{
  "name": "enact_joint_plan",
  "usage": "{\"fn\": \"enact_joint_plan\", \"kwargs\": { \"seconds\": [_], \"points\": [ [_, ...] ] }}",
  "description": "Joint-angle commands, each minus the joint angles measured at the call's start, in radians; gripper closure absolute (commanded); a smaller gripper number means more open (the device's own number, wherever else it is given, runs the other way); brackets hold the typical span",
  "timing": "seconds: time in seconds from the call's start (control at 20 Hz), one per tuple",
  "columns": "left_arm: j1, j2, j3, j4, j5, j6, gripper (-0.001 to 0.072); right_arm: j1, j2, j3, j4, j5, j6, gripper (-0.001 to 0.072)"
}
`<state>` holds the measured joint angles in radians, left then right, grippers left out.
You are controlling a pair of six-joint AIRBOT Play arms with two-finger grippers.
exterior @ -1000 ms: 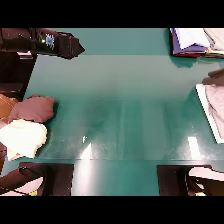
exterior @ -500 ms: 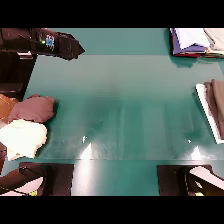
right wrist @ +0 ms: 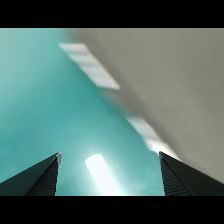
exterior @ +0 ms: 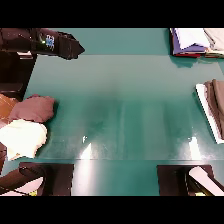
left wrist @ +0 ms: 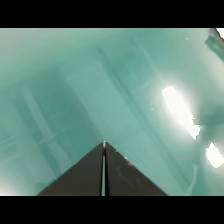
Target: Fold the shirts.
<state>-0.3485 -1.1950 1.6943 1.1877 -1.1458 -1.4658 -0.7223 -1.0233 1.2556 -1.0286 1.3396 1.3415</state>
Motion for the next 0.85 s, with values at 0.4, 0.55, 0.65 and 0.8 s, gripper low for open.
{"fn": "enact_joint_plan", "kwargs": {
  "seconds": [0.4,0.55,0.65,0.8],
  "points": [
    [-0.001,-0.001,0.000,0.008,0.006,0.000,0.0679,0.819,0.014,0.053,0.083,-0.141,0.001,0.0500],
    [-0.001,-0.001,0.000,0.008,0.006,0.000,0.0679,0.879,0.014,0.053,0.083,-0.140,0.000,0.0696],
    [-0.001,-0.001,0.000,0.008,0.006,0.000,0.0679,0.887,0.014,0.053,0.084,-0.140,0.000,0.0696],
    [-0.001,-0.001,0.000,0.008,0.006,0.000,0.0679,0.887,0.014,0.053,0.084,-0.140,0.001,0.0696]
  ]
}}
